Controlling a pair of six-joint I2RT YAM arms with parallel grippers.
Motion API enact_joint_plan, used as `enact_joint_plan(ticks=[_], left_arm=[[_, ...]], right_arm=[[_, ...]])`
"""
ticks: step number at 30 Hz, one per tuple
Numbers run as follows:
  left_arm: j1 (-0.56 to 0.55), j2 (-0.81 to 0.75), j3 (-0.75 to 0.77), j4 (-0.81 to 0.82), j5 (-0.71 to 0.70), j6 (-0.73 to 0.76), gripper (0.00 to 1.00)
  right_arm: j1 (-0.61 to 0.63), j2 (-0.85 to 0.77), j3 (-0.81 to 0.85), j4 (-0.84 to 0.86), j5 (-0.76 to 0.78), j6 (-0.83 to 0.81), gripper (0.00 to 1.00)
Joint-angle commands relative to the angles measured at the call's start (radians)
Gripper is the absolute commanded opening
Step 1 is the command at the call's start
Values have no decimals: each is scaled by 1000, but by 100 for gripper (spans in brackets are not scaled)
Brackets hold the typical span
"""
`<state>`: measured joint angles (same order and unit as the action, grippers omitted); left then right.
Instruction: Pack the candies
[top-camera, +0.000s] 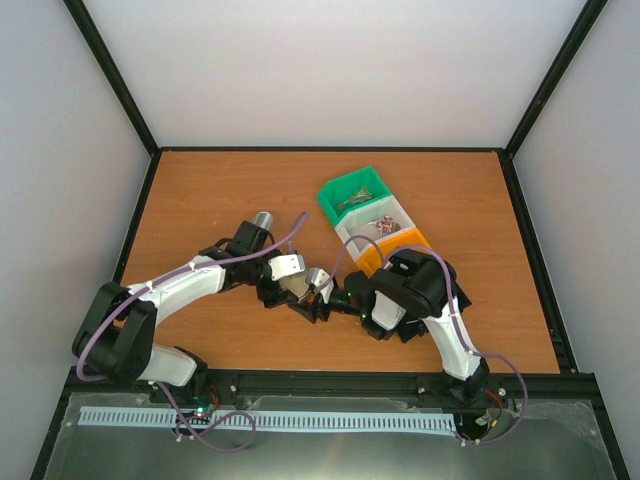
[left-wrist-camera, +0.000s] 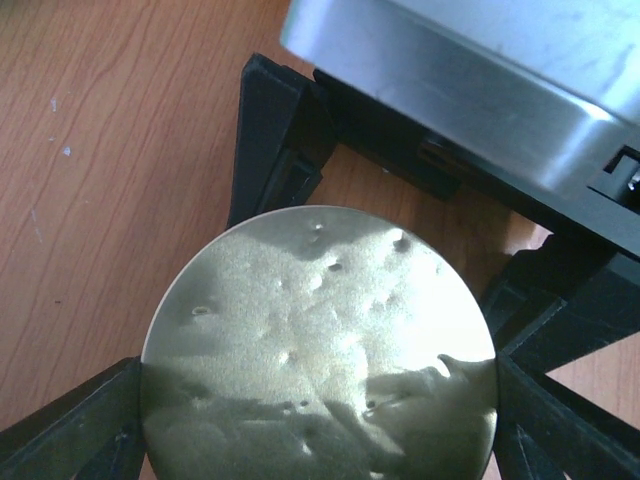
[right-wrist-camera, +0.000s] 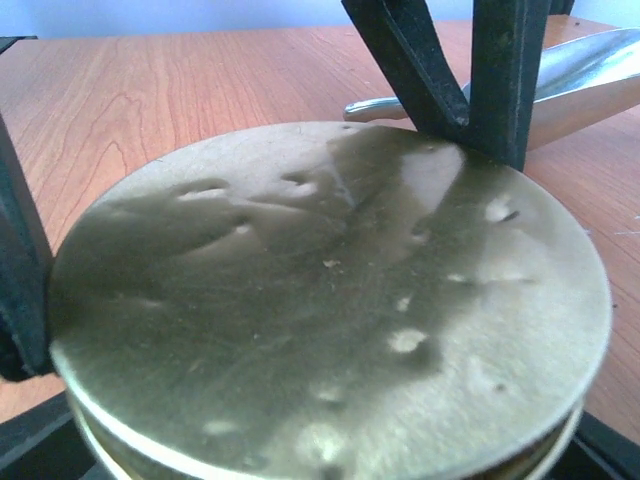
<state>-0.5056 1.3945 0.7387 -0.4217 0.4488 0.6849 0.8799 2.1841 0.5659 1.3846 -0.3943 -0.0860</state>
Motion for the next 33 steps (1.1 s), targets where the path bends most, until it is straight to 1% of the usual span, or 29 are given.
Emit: enact_joint_plan(ticks=[1, 7, 10, 12, 13, 14, 15, 16, 18, 20, 22, 24, 25, 28, 30, 31, 33], left_arm=[[-7, 10, -32, -185, 33, 153, 51], [-7, 11, -39, -248, 38, 344, 50], [-7, 11, -26, -272, 47, 402, 51], [-7, 13, -20, -280, 53, 424, 50], [-7, 12, -15, -278, 57, 416, 51], [-7, 17, -7, -266, 61, 384, 51], [-7, 24, 0, -248, 65, 338, 50], [-6, 33, 9, -231, 70, 286, 50], [-7, 48, 13, -183, 81, 170, 50], [-7, 44, -2, -138, 90, 98, 51], [-7, 28, -26, -79, 89, 23, 51], [-7, 14, -40, -71, 74, -11, 51], [-8, 7, -43, -40, 64, -22, 51], [-8, -9, -40, -36, 48, -46, 52], [-10, -10, -40, -45, 58, -50, 53], [-11, -6, -43, -48, 63, -50, 54], [-14, 3, -51, -55, 69, -32, 54]], right_arm=[[5, 39, -17, 40, -47, -14, 51], [5, 40, -20, 60, -151, -32, 39], [4, 38, -19, 57, -178, -32, 28], [2, 39, -19, 57, -185, -30, 26], [2, 36, -20, 59, -176, -26, 28], [2, 35, -22, 61, -159, -18, 35], [2, 30, -23, 59, -138, -8, 47], [2, 26, -21, 53, -112, 4, 61], [2, 16, -12, 29, -68, 14, 82], [3, 14, -3, 16, -27, 27, 89], [4, 17, 8, 6, 10, 36, 92], [7, 21, 17, -3, 37, 40, 92], [7, 25, 20, -7, 41, 40, 92], [14, 33, 26, -9, 64, 37, 92], [14, 36, 28, -9, 61, 36, 86], [14, 37, 28, -7, 59, 34, 81], [14, 36, 24, -1, 45, 21, 68]])
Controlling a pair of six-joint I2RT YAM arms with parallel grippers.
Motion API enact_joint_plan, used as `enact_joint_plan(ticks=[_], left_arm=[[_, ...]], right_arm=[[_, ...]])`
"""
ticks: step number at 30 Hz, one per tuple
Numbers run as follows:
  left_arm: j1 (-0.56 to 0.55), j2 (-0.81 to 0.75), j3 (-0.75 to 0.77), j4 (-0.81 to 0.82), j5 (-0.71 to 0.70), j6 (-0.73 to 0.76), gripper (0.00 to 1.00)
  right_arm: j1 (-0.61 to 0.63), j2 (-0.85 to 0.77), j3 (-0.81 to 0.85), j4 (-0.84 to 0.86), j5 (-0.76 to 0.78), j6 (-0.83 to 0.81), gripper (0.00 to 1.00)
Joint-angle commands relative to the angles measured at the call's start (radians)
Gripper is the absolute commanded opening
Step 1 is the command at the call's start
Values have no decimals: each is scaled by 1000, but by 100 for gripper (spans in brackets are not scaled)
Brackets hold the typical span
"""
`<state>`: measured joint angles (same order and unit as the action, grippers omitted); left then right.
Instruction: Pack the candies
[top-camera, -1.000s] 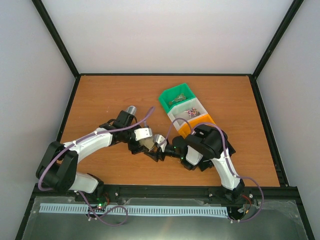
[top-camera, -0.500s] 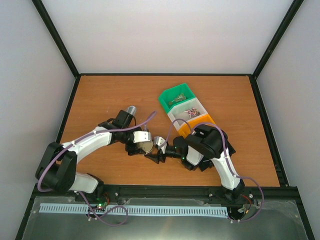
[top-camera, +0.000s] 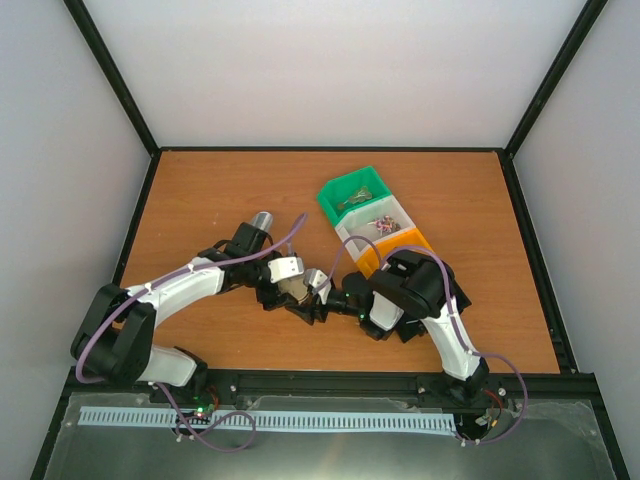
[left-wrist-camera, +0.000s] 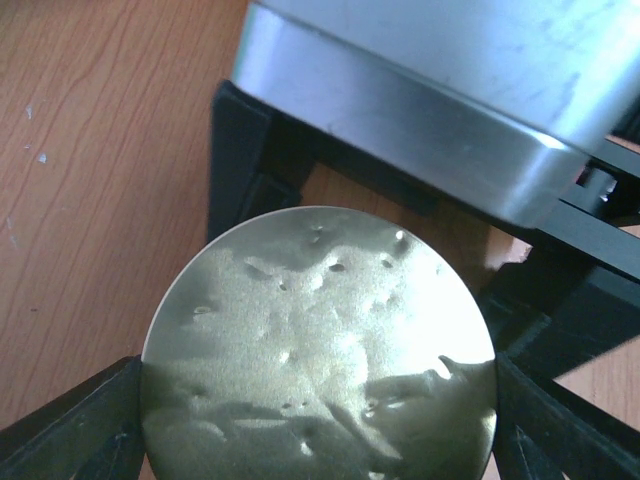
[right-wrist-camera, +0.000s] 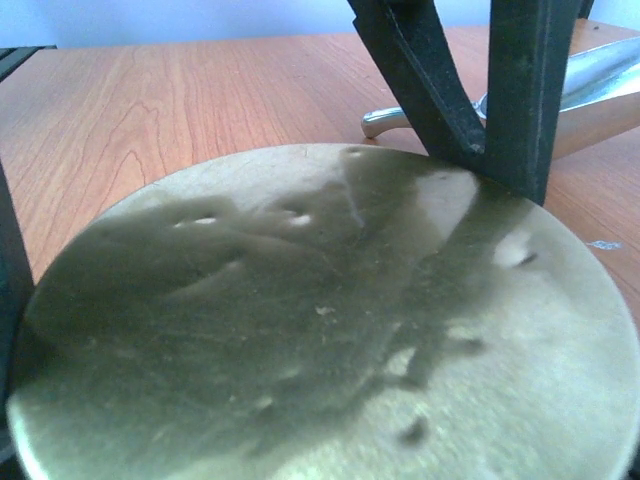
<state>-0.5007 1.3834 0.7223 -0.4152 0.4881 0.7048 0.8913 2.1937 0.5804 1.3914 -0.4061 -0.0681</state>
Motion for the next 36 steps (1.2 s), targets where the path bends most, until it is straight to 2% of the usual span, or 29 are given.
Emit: enact_joint_plan(ticks=[1, 7, 11, 14, 21, 26, 27, 28, 29, 30, 32, 33, 36], left_arm=[[-19, 19, -38, -77, 30, -33, 54], [-21, 22, -38, -156, 13, 109, 53], [-29, 23, -34, -199, -1, 221, 54], [-32, 24, -22, -257, 5, 321, 54], [-32, 66, 32, -361, 22, 446, 54], [-31, 82, 28, -313, -2, 393, 51], [-29, 81, 24, -275, -16, 347, 51], [-26, 81, 24, -246, -30, 306, 50], [-19, 82, 27, -227, -39, 273, 51], [-9, 83, 32, -210, -48, 239, 51], [13, 85, 42, -193, -55, 194, 51], [26, 85, 47, -188, -56, 182, 51], [50, 87, 46, -175, -74, 159, 52]], right_arm=[[3, 25, 5, -1, 42, -7, 61], [3, 23, -23, 39, -81, -57, 35], [3, 22, -24, 40, -128, -67, 22], [2, 21, -23, 41, -151, -76, 20], [-5, 18, -29, 46, -198, -87, 19], [-19, 8, -31, 44, -201, -83, 20], [-21, 1, -34, 42, -190, -80, 24], [-21, -7, -34, 35, -178, -81, 34], [-22, -17, -36, 26, -165, -84, 49], [-23, -27, -39, 20, -153, -89, 70], [-24, -45, -49, 15, -139, -106, 92], [-25, -53, -53, 14, -131, -112, 98], [-34, -72, -69, 12, -119, -127, 100]])
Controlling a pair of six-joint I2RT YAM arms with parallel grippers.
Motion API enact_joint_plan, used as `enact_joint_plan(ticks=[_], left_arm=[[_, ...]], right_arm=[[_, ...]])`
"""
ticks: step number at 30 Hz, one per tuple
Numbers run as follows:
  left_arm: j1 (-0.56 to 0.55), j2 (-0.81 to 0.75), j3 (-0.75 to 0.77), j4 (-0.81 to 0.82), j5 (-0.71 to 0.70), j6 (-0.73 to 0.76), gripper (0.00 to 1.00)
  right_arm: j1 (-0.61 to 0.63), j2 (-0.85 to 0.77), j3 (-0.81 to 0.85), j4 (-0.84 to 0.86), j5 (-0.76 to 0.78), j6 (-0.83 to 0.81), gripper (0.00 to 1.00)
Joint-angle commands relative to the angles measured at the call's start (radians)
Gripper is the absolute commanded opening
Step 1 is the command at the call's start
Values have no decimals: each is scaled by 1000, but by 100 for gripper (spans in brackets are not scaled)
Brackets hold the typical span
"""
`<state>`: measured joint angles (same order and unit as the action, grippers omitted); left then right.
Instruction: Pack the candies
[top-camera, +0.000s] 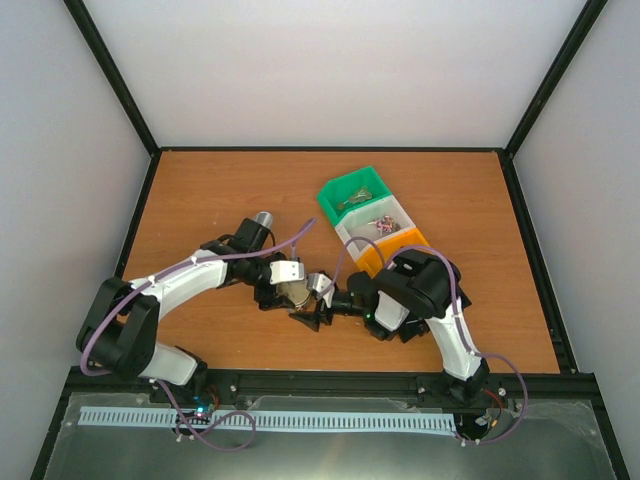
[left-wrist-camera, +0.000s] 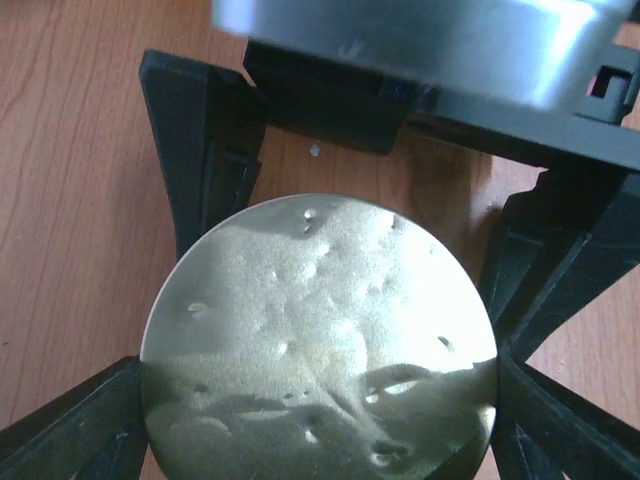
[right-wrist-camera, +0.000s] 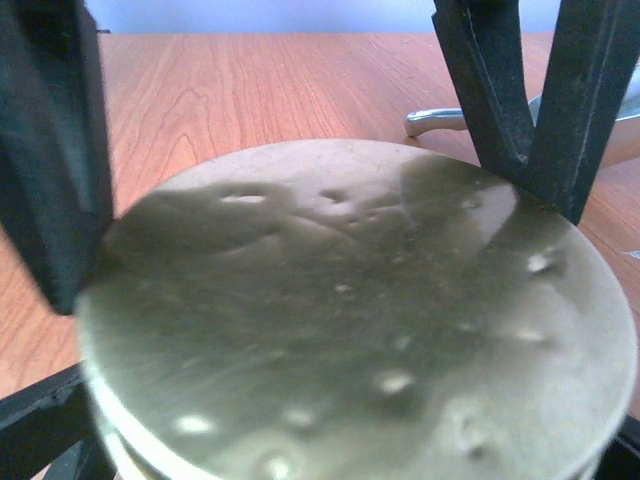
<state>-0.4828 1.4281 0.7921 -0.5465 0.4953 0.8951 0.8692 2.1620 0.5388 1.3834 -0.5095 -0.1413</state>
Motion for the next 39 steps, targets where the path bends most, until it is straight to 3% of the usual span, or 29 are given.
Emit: enact_joint_plan(ticks=[1, 16, 23, 32, 36, 39], left_arm=[[36, 44, -26, -37, -91, -35, 51], [111, 158, 58, 11, -122, -107, 53], [113, 234, 127, -1, -147, -157, 58], [113, 253, 232, -107, -107, -222, 75], [113, 218, 262, -137, -75, -260, 99], [113, 192, 298, -167, -51, -301, 100]], right_arm=[[-17, -46, -31, 19, -14, -53, 100], [-102, -280, -117, -131, -46, -103, 100], [-156, -447, -108, -252, -57, -107, 100], [-227, -647, -27, -472, -35, -80, 100], [-268, -690, 26, -582, -48, -64, 100], [-299, -718, 96, -742, -63, -58, 100]])
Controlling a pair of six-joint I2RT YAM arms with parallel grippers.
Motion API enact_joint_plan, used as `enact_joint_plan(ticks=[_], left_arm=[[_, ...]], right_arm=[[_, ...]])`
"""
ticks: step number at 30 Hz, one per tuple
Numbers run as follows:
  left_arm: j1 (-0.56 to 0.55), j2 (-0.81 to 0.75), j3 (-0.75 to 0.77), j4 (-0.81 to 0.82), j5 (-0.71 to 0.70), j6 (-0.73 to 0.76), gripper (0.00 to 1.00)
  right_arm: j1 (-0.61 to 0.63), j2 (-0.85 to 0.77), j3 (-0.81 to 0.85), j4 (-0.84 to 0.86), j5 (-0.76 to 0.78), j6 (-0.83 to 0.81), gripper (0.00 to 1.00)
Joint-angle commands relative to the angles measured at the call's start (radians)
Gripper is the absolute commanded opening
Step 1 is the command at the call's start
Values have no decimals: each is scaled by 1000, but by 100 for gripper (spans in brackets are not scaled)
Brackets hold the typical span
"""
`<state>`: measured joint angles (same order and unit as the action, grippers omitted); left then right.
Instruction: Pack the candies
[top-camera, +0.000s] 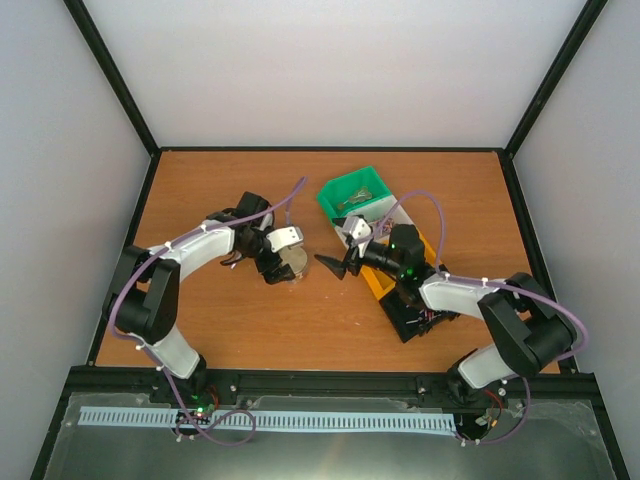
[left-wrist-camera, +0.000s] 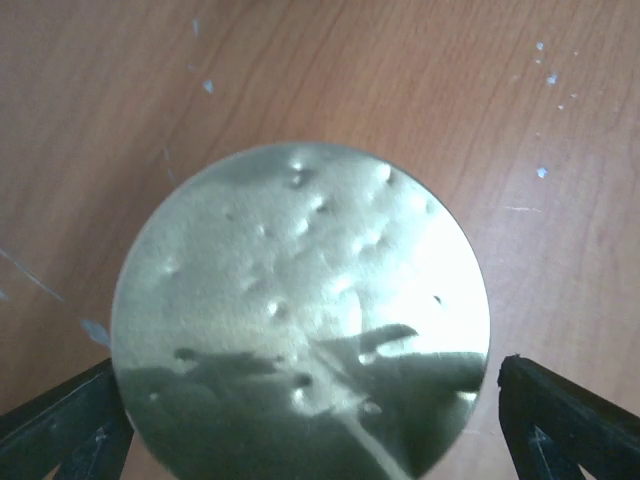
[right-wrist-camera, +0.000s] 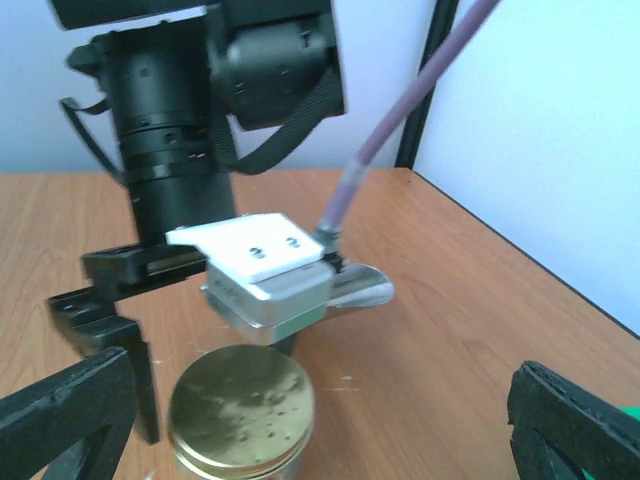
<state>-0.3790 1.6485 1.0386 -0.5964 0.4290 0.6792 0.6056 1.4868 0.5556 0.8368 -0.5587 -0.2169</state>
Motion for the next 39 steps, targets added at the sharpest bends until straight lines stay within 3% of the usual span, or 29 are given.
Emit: enact_joint_plan(ticks=[1, 6, 16, 23, 33, 39], left_arm=[[10, -36, 65, -124, 22, -103, 100], [9, -67, 146, -172, 54, -143, 100], [9, -108, 420, -297, 45, -231, 100], [21, -212, 426, -269, -47, -295, 100], [328, -264, 418, -257, 141, -418, 100], [483, -250, 333, -211, 219, -449, 100]], right_arm=[[-48, -53, 95, -226, -23, 25, 100], [-94, -85, 202, -396, -47, 39, 100], [-141, -77, 620, -871, -28, 44, 100], [-285, -108, 743, -984, -105, 124, 100], [-573, -109, 750, -1091, -245, 179, 100], [-769, -69, 683, -1088, -342, 200, 100]])
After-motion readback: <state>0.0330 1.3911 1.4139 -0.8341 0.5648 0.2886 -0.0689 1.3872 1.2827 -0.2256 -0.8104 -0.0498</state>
